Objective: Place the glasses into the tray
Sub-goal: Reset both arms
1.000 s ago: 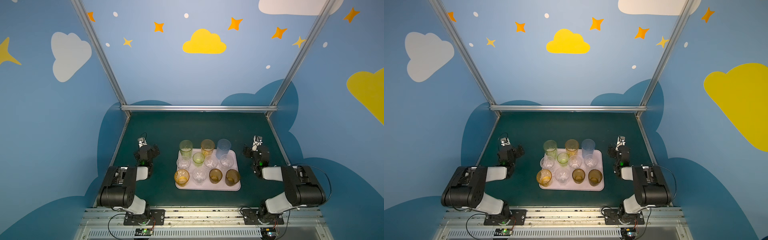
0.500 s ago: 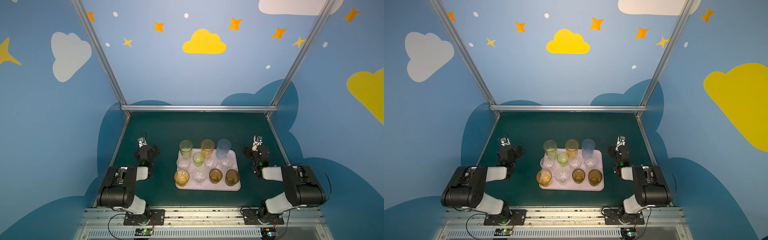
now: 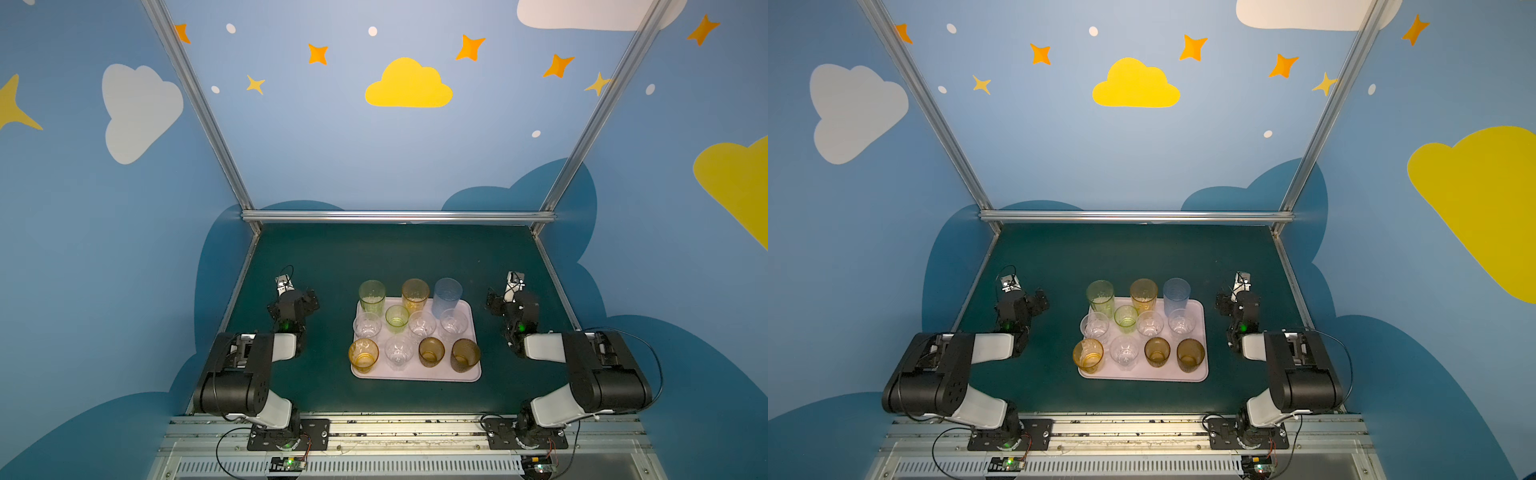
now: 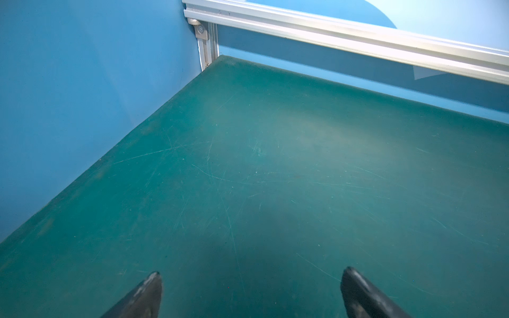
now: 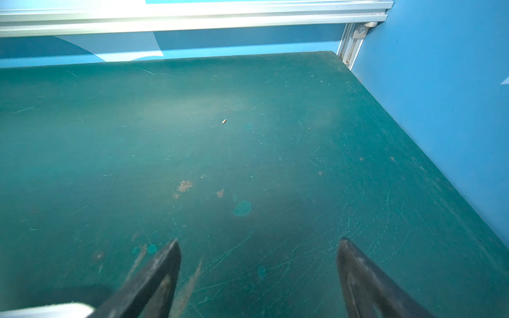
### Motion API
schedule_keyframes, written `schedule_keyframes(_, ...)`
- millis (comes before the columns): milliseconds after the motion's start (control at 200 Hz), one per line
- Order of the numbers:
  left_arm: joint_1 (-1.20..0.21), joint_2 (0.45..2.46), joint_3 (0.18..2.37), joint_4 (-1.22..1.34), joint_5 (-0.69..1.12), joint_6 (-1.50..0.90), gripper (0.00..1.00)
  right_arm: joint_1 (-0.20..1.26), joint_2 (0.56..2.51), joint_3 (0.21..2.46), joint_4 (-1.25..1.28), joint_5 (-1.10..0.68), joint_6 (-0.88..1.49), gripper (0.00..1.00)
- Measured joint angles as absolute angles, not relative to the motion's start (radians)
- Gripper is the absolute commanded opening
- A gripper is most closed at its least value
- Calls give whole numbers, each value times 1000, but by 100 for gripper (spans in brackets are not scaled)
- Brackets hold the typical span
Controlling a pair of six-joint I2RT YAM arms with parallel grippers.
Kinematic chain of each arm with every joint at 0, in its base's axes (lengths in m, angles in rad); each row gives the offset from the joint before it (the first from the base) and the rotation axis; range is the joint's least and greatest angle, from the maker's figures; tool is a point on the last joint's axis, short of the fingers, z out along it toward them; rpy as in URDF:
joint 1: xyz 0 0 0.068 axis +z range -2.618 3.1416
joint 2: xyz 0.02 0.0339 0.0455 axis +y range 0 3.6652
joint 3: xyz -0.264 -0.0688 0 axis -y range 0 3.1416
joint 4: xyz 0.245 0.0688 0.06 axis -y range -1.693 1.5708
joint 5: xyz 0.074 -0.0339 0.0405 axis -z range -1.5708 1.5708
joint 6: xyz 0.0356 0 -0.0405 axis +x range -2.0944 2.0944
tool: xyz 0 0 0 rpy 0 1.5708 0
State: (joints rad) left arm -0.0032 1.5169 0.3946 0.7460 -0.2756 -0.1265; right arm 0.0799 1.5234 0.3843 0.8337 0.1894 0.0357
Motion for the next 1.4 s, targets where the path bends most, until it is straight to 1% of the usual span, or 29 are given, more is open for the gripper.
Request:
schedule_keyframes(115, -14, 1492, 397, 715, -257, -102, 100, 80, 1523, 384, 834, 189, 36, 88)
schedule_keyframes(185, -46, 1439, 409, 666, -253, -72, 100, 80, 1523, 384, 834, 189, 36, 89)
schedule_keyframes(285, -90, 1398, 412, 690, -257, -43, 100, 80, 1523, 384, 834, 189, 36, 88)
schedule_keyframes(350, -94, 1419, 412, 715, -268, -34, 100, 80, 1523, 384, 834, 189, 36, 88)
schedule_keyframes(501, -93, 1472, 426, 682, -286, -25, 100, 80, 1523, 384, 834, 189, 36, 88)
schedule_keyframes(796, -89, 1474, 430, 676, -302, -23, 100, 80, 1523, 384, 834, 189, 36, 89)
schedule_keyframes(921, -75, 1474, 422, 693, -294, -30, 100, 80, 1523, 384, 834, 189, 36, 88)
schedule_keyframes(1082, -44, 1519, 366, 813, -270, -42, 100, 80, 1523, 384, 834, 189, 36, 89)
schedule_keyframes(1397, -37, 1528, 389, 789, -255, -64, 100, 80, 1523, 384, 834, 189, 36, 89)
